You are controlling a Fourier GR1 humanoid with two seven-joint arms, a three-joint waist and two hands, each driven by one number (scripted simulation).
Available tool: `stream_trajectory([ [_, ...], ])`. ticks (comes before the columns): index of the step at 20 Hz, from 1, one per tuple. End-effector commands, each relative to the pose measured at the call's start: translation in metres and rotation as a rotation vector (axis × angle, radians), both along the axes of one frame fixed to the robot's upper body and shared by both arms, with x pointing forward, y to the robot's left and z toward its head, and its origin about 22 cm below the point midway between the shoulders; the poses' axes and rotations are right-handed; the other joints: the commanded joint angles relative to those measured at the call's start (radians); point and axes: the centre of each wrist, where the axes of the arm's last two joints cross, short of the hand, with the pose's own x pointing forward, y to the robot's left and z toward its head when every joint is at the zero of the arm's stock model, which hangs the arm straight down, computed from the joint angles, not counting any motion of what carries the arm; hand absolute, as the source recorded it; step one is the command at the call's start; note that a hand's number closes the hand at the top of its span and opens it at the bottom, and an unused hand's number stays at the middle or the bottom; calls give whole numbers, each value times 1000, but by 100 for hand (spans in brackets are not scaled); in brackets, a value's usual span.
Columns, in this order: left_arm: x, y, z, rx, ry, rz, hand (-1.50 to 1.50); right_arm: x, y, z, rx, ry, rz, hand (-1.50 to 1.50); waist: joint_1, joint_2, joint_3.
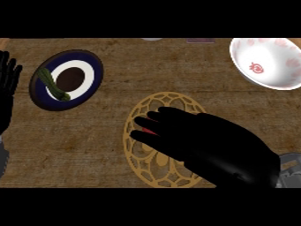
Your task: Pick the tomato from the placemat and place it in the bowl
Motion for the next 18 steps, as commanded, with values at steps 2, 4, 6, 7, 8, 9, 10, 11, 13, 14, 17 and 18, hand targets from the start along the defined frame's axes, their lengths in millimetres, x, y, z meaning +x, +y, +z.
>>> stream_trajectory([
  [2,-1,-7,-18,-13,11,1,0,8,-4,12,-193,15,3,-150,4,3,1],
  [4,2,-8,7,-14,-8,-6,0,10,5,9,-185,40,-8,-150,8,2,2],
  [6,3,8,-6,3,14,-10,0,17,3,15,-217,37,-17,-150,6,3,2],
  [7,14,10,14,-5,-2,-8,0,13,13,4,-213,27,-15,-150,5,4,2],
  [8,2,7,-7,-9,3,-7,0,20,13,-9,-228,42,-28,-150,9,4,2],
  [9,-11,5,-1,2,-1,-27,0,32,8,-15,-216,44,-35,-150,15,4,3],
  [10,-7,6,3,-8,5,-17,0,20,23,-8,-204,39,-26,-150,10,3,2],
  [11,6,5,-10,-6,3,-15,0,30,33,-13,-221,55,-13,-150,8,5,2],
  [13,-8,-12,-16,-1,-11,-5,0,34,19,-35,-230,52,-38,-150,10,5,3],
  [14,-4,-7,-11,-9,6,-21,0,40,20,-34,-227,56,-37,-150,9,5,2],
  [17,-3,-13,-3,17,1,-16,0,41,16,-41,-228,79,-35,-150,8,4,3],
  [18,7,-7,3,-14,6,-17,0,41,29,-64,-242,89,-30,-150,9,5,3],
])
